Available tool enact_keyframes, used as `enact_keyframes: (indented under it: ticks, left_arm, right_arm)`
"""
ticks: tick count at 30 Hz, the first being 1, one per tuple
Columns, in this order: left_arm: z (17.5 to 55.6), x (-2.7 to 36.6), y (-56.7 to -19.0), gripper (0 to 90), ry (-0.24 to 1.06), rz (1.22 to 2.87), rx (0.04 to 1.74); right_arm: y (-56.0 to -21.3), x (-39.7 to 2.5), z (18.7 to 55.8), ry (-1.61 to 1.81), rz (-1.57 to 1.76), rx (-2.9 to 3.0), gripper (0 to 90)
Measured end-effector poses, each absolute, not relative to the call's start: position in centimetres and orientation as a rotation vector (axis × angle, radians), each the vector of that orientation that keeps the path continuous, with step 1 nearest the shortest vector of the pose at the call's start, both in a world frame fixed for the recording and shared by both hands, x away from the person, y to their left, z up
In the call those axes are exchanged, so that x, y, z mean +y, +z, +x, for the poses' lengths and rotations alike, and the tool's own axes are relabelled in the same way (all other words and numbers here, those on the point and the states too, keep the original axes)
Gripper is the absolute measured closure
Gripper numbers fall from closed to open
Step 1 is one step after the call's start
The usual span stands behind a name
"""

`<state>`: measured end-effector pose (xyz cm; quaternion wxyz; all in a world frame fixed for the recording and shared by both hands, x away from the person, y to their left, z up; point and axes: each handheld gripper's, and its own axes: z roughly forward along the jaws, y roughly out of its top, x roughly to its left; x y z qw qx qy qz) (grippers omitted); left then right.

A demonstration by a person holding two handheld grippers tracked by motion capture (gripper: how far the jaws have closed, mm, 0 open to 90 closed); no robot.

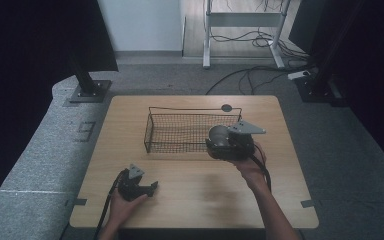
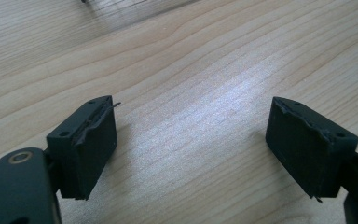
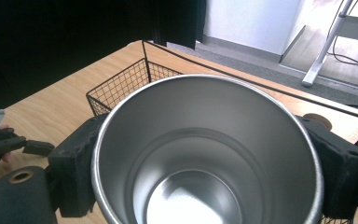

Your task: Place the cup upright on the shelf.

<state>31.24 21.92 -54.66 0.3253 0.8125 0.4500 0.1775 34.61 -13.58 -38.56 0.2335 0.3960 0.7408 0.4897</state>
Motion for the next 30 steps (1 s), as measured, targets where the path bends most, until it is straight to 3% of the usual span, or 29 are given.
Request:
enact_keyframes:
  ticks: [30]
  left_arm:
    - [31.2, 21.9, -54.7, 16.5, 0.466, 2.128, 1.180]
  right_arm:
    - [-37.9, -12.9, 38.5, 1.294, 1.136, 2.034, 13.2]
